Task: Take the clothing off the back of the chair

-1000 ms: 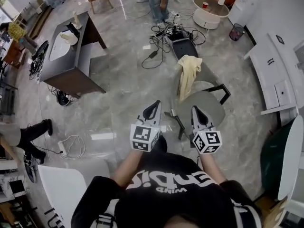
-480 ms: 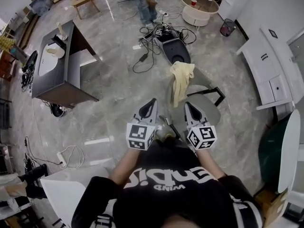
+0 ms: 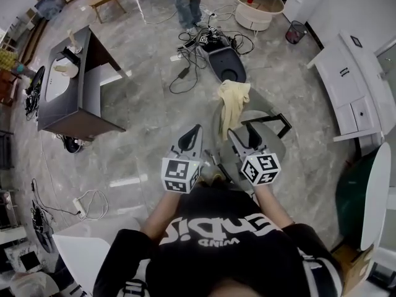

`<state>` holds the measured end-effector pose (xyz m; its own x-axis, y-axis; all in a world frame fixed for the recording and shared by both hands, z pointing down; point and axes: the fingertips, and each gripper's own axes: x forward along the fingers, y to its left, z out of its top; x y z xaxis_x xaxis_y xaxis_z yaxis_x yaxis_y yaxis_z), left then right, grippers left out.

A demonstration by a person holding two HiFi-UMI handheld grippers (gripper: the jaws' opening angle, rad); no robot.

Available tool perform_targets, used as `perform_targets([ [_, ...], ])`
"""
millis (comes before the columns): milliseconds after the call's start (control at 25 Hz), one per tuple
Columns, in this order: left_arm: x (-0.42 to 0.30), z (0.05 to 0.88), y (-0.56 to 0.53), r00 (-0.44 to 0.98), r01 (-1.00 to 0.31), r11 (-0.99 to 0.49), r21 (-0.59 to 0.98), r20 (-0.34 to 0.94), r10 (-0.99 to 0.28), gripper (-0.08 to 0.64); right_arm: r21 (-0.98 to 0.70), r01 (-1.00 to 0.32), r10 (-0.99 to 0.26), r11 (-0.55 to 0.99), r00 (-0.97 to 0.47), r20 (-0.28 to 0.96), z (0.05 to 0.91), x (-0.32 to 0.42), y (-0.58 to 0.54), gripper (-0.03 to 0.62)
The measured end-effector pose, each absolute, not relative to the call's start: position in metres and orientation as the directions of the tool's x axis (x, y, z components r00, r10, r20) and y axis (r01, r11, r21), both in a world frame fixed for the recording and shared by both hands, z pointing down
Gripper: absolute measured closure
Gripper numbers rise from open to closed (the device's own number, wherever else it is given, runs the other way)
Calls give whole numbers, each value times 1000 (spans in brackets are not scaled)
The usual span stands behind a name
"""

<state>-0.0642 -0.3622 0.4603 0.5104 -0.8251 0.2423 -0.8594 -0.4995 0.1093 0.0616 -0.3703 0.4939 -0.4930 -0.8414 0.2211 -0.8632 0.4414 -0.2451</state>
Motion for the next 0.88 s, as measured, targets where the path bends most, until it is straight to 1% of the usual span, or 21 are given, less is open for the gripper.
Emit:
perform_targets([
  [360,-68,472,-377,499,-866,-487,115,271,-823,545,-254,-883,-829,394,-461,317,545,73,-442,330],
  [720,-72,483,-387,485,-874,-471,123,303,-820,545,-198,-916,-777,349,-401,486,616,82,-529,322],
  [880,-75,487,-390,478,-877,-464,121,316,-820,545,-214,-926,-744,311,-377,552,643,90,-555,314],
])
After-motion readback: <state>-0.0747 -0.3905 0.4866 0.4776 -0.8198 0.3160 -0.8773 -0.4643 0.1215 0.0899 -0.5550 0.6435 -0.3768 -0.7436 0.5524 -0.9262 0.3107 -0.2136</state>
